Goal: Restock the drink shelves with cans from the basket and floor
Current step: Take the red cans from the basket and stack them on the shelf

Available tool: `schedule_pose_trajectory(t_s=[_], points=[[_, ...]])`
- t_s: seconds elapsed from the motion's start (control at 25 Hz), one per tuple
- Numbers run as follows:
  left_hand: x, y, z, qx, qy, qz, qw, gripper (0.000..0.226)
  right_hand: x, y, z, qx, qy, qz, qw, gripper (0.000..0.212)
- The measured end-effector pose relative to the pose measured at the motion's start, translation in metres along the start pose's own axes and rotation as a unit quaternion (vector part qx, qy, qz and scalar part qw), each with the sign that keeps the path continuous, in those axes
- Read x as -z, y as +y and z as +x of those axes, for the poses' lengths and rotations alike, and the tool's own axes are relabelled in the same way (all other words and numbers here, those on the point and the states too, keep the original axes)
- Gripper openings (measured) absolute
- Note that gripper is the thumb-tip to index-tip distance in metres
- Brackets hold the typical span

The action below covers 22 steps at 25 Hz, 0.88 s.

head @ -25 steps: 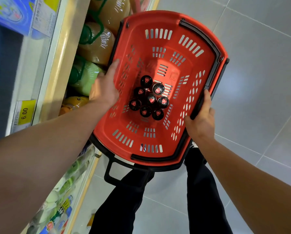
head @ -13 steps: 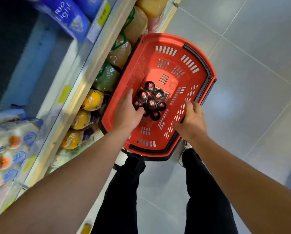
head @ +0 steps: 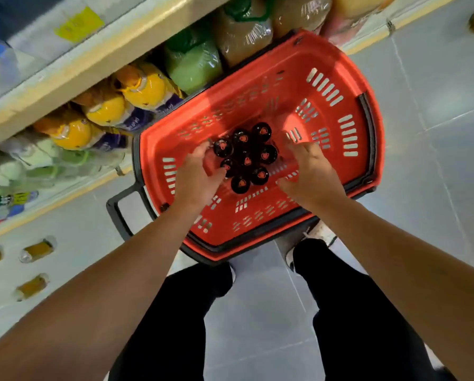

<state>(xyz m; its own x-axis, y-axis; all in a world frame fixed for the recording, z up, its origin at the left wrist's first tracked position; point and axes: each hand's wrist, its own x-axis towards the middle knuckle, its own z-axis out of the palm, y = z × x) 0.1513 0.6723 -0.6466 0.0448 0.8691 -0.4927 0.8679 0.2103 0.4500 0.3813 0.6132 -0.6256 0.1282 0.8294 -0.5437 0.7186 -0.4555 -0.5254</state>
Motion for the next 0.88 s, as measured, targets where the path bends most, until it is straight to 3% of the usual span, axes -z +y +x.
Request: schedule_pose_trajectory(t_s=[0.24,0.44,0.6,0.88], points=[[-0.054,-0.025,0.037,0.030,0.043,-0.064,0.997,0.067,-0.039,0.004,0.082,0.124,-0.015,-0.084,0.989,0.074],[-0.103,-0.051,0.074,0.043,0.108,-0.111,0.987,0.059,-0.077,0.003,0.144,0.211,-0.028,-0.208,0.955,0.077],[-0.129,-0.054,0.100,0.030,0.111,-0.071,0.991,0.064,-0.082,0.006,0.172,0.242,-0.011,-0.251,0.937,0.081],[-0.126,-0.049,0.114,0.032,0.110,-0.001,0.993,0.061,-0.084,-0.002,0.194,0.269,0.038,-0.223,0.936,0.050]])
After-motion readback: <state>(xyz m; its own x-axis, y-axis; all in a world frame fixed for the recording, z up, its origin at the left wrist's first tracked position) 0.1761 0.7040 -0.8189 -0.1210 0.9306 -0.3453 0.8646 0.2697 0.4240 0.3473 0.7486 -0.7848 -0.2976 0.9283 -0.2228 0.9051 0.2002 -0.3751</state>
